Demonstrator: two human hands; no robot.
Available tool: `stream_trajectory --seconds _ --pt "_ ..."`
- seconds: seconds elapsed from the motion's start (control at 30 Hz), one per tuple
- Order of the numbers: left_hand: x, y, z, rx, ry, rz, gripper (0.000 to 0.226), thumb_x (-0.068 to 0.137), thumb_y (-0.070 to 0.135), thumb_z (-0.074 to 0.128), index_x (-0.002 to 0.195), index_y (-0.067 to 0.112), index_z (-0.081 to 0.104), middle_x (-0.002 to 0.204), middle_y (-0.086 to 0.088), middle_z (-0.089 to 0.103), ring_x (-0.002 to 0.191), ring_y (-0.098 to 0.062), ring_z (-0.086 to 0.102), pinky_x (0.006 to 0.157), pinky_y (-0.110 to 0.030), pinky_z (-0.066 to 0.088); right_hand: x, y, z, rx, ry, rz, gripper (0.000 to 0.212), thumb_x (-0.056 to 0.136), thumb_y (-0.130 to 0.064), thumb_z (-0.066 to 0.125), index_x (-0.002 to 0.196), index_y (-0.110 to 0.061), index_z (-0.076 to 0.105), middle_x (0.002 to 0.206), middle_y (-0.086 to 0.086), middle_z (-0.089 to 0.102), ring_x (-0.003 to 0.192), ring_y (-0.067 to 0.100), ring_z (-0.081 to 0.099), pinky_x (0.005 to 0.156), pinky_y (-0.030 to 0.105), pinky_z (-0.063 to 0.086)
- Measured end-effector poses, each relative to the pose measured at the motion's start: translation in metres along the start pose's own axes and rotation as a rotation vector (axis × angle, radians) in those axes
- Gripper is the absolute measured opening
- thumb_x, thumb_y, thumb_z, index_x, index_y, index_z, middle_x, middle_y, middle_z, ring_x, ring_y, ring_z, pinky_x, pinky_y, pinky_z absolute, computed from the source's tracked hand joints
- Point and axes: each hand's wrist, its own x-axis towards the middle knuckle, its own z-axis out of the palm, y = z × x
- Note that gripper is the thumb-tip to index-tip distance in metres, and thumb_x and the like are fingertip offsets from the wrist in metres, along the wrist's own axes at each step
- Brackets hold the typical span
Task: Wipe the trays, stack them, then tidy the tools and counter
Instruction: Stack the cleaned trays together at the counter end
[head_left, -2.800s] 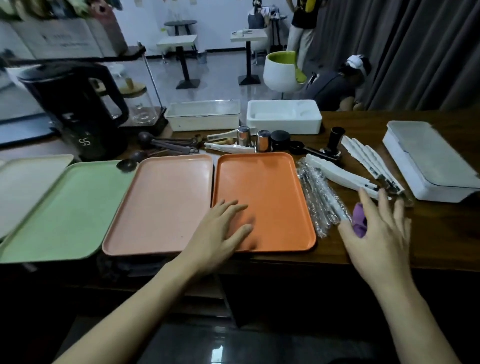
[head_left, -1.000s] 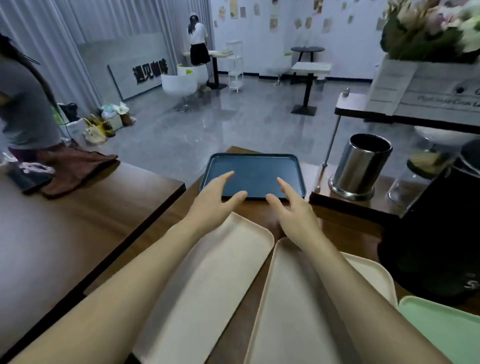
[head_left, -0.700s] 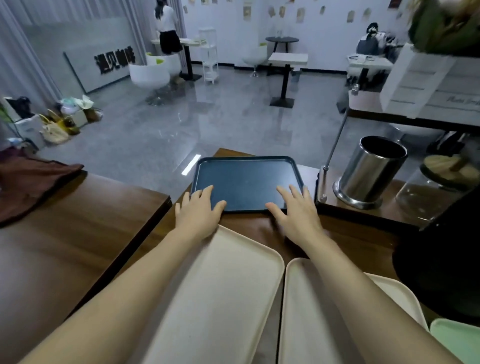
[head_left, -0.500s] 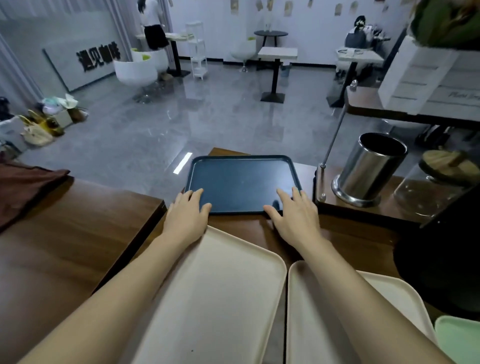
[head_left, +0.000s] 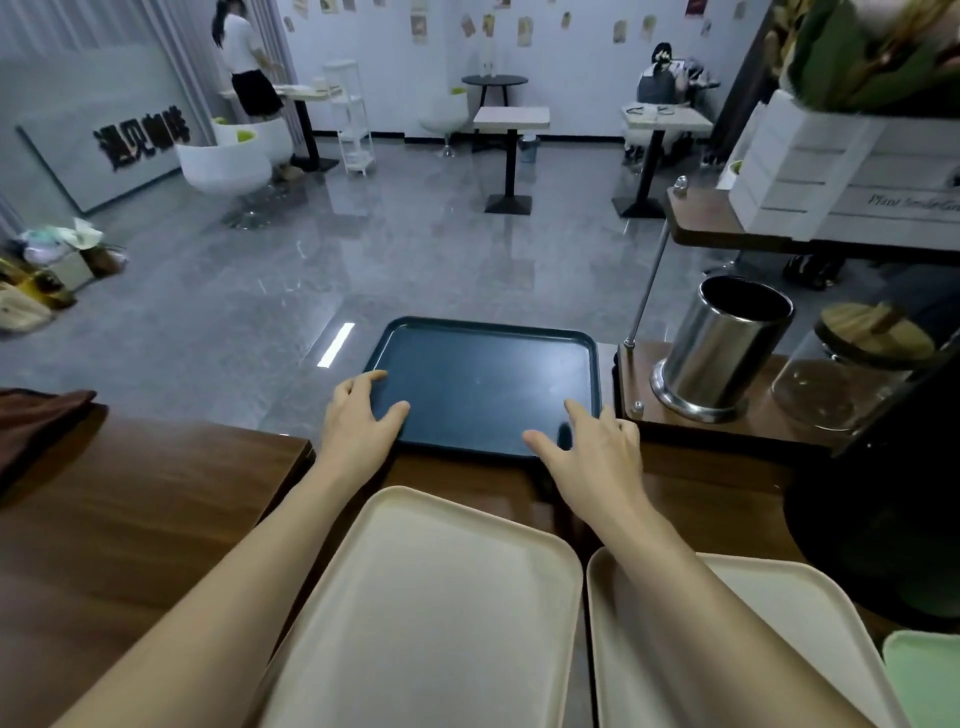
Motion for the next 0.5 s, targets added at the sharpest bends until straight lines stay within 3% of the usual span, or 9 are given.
stream_trajectory --seconds 0.1,0.2,0.4,0.5 --pt "0.008 0.005 0.008 -0.021 -0.024 0.023 0.056 0.096 0.039 0.065 0.146 0.023 0.046 0.150 -0.005 0.040 0.138 -0.022 0.040 0.113 -0.041 0.036 -0.002 -0.003 -0.001 -0.027 -0.028 0.042 0.078 0.092 -0.072 0.046 0.151 -0.021 0.040 0.155 0.023 0.032 0.139 0.040 0.028 0.113 0.040 0.025" --pt "0.010 0.001 0.016 0.038 -0.063 0.022 0.062 0.095 0.047 0.063 0.149 0.024 0.044 0.152 -0.007 0.039 0.140 -0.027 0.036 0.115 -0.045 0.033 -0.001 -0.002 0.009 -0.064 -0.056 0.041 0.082 0.091 -0.076 0.041 0.152 -0.022 0.038 0.162 0.023 0.019 0.145 0.039 0.022 0.116 0.043 0.023" --pt "-0.003 0.000 0.019 0.364 -0.170 0.043 0.080 0.096 0.070 0.042 0.161 0.026 0.025 0.168 -0.019 0.009 0.156 -0.032 0.004 0.126 -0.047 0.006 -0.005 0.007 0.025 -0.246 -0.032 -0.036 0.075 0.088 -0.081 0.035 0.135 -0.025 0.051 0.152 0.011 0.038 0.138 0.041 0.028 0.114 0.046 0.031" --pt "-0.004 0.004 0.010 0.379 -0.264 0.021 0.088 0.092 0.078 0.038 0.163 0.032 0.015 0.170 -0.015 -0.004 0.157 -0.031 -0.002 0.127 -0.048 0.003 -0.006 0.006 0.023 -0.287 -0.037 -0.040 0.071 0.088 -0.081 0.033 0.131 -0.026 0.051 0.145 0.006 0.045 0.134 0.040 0.032 0.108 0.046 0.036"
